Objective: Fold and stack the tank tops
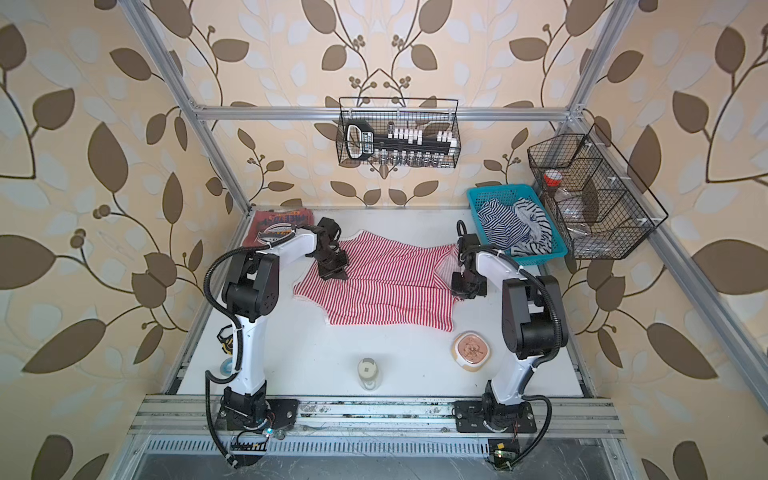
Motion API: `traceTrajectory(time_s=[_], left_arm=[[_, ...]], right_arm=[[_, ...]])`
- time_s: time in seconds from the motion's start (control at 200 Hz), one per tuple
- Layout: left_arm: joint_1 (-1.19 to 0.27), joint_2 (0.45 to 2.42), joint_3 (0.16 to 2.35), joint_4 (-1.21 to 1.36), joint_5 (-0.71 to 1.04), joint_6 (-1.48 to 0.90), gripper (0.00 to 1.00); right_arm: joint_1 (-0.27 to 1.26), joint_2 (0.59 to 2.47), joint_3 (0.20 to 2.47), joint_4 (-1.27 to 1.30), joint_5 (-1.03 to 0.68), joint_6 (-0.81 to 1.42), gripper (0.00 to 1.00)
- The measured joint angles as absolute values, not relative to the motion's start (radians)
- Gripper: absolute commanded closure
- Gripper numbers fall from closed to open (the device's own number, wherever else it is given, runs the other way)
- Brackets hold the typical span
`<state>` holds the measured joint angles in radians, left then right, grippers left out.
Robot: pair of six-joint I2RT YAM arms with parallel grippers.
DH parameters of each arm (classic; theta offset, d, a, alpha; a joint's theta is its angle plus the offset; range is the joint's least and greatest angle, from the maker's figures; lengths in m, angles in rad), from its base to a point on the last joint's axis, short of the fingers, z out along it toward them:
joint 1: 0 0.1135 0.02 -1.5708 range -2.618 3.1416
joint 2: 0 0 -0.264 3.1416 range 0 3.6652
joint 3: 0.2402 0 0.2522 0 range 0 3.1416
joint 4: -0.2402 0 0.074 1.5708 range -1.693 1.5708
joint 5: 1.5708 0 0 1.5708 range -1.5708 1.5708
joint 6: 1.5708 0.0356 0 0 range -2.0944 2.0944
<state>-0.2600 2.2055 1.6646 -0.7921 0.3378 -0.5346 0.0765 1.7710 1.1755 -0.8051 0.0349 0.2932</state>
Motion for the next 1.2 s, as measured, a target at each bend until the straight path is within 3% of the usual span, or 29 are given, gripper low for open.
traceTrajectory(time_s=[0.135, 0.185, 0.4, 0.62, 0.86, 1.035, 1.2], left_arm=[[-0.260, 2.206, 1.665, -0.792, 0.338, -0.535, 1.00], [-0.260, 2.206, 1.665, -0.792, 0.338, -0.535, 1.00], [-0.260, 2.205, 1.667, -0.792, 0.338, -0.536, 1.00], [-0.267, 2.200, 1.662, -0.787, 0.337, -0.536, 1.00], [-0.290, 2.178, 1.646, -0.772, 0.297, -0.536, 0.98], [-0.302, 2.182, 1.677, -0.805, 0.250, -0.531, 0.96], [-0.307, 2.297, 1.931, -0.896, 0.219, -0.510, 0.96]], right_arm=[[0.078, 1.763, 1.164, -0.818, 0.046, 0.290, 1.00], [0.078, 1.763, 1.160, -0.822, 0.052, 0.288, 0.88], [0.075, 1.730, 1.143, -0.873, 0.105, 0.290, 0.68], [0.121, 1.671, 1.162, -0.877, 0.096, 0.299, 0.66], [0.228, 1.679, 1.205, -0.795, -0.033, 0.321, 0.60], [0.228, 1.829, 1.381, -0.783, -0.057, 0.321, 0.59], [0.199, 2.023, 1.600, -0.773, -0.058, 0.321, 0.56]])
